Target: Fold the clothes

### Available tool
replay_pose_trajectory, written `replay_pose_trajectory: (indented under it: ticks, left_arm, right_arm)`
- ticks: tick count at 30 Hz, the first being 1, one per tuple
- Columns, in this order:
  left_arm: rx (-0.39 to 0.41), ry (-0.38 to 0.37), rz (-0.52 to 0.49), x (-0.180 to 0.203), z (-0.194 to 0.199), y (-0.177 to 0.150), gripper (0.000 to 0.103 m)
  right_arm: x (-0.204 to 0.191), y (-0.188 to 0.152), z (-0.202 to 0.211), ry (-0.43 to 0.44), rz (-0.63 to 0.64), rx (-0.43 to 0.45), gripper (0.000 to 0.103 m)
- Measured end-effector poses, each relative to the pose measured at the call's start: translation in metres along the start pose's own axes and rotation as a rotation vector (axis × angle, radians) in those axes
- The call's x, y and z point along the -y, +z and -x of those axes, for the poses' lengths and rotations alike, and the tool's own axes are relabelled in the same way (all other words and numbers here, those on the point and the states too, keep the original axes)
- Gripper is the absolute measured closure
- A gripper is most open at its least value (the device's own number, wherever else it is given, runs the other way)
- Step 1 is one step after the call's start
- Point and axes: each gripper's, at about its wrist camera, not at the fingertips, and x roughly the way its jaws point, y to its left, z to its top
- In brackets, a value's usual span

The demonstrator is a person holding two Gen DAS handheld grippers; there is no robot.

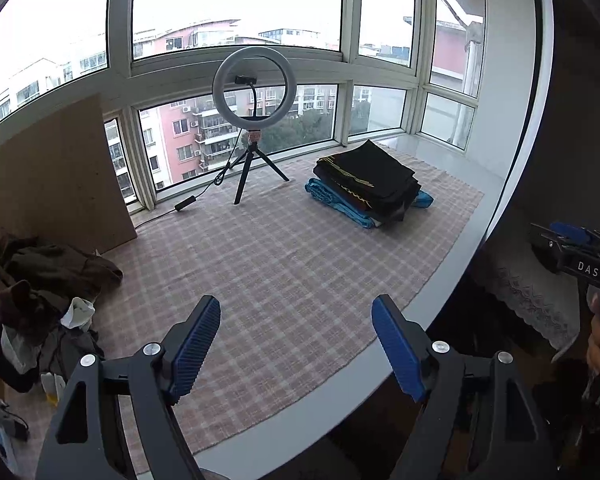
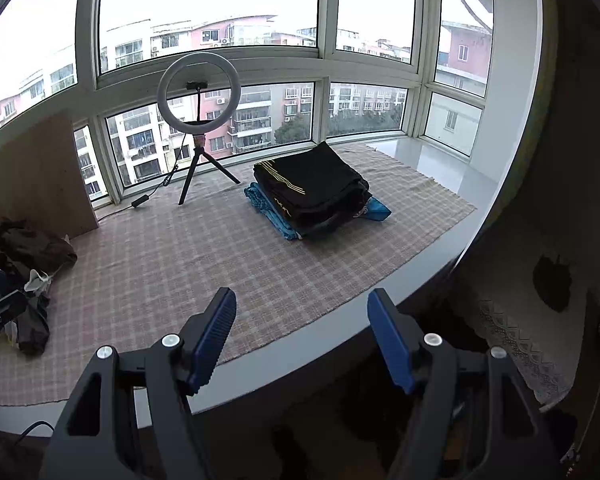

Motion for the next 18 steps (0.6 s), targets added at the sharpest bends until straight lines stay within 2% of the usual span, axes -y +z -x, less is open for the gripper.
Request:
replay_pose_trajectory:
  ticks: [7, 15, 18]
  left_arm:
    - [0.031, 0.008, -0.016, 0.0020, 0.0070, -0.0007, 0.026]
    - [0.005, 0.004, -0.017, 0.0014, 0.0026, -0.0025, 0.026]
    - [0.046, 0.003, -0.033, 0.0036, 0.0104, -0.0034, 0.026]
  right_arm:
    - [-0.0032, -0.0005, 0.0033, 0.005, 0.009, 0.008, 0.036]
    - [-0.0045, -0.0009, -0.0024, 0.007, 0.016, -0.007, 0.036]
    - [-0.0065, -0.0023, -0.0029, 0.002, 0.018, -0.008, 0.036]
